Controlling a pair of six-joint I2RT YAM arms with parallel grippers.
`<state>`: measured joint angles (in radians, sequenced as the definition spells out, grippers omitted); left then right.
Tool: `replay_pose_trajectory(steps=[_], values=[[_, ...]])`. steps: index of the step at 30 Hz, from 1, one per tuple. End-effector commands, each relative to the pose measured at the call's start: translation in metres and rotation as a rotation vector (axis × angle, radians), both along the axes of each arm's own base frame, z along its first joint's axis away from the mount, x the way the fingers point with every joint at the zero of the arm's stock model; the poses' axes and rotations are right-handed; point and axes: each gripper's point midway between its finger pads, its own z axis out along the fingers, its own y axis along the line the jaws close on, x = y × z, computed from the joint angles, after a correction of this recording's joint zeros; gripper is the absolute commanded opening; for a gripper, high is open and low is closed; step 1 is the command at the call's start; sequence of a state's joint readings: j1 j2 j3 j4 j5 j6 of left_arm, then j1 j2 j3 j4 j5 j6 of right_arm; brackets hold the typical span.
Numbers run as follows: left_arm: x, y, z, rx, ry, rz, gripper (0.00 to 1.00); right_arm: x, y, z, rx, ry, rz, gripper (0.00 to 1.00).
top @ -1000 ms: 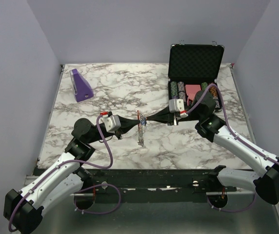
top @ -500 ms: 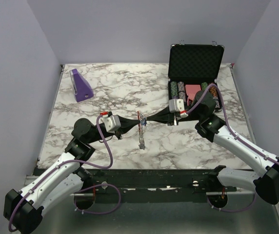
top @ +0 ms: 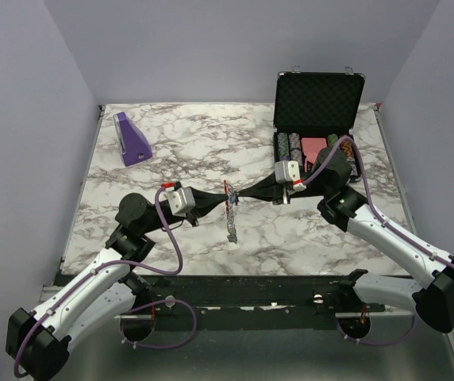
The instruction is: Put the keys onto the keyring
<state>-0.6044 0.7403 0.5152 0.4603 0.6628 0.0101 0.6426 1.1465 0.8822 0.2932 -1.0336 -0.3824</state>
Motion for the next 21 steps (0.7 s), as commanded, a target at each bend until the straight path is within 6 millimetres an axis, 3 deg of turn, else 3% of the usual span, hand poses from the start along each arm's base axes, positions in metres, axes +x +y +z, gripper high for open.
replay_pose_trajectory(steps=[1, 21], values=[[-0.0076, -0.0007, 0.0219, -0.042, -0.066, -0.027, 0.00, -0.0026, 0.0030, 0.0052, 0.011, -0.007, 0.011, 0.00], [-0.0107, -0.0036, 0.0203, -0.041, -0.040, -0.057, 0.00, -0.0006, 0.0035, 0.0087, 0.019, -0.005, 0.001, 0.00]])
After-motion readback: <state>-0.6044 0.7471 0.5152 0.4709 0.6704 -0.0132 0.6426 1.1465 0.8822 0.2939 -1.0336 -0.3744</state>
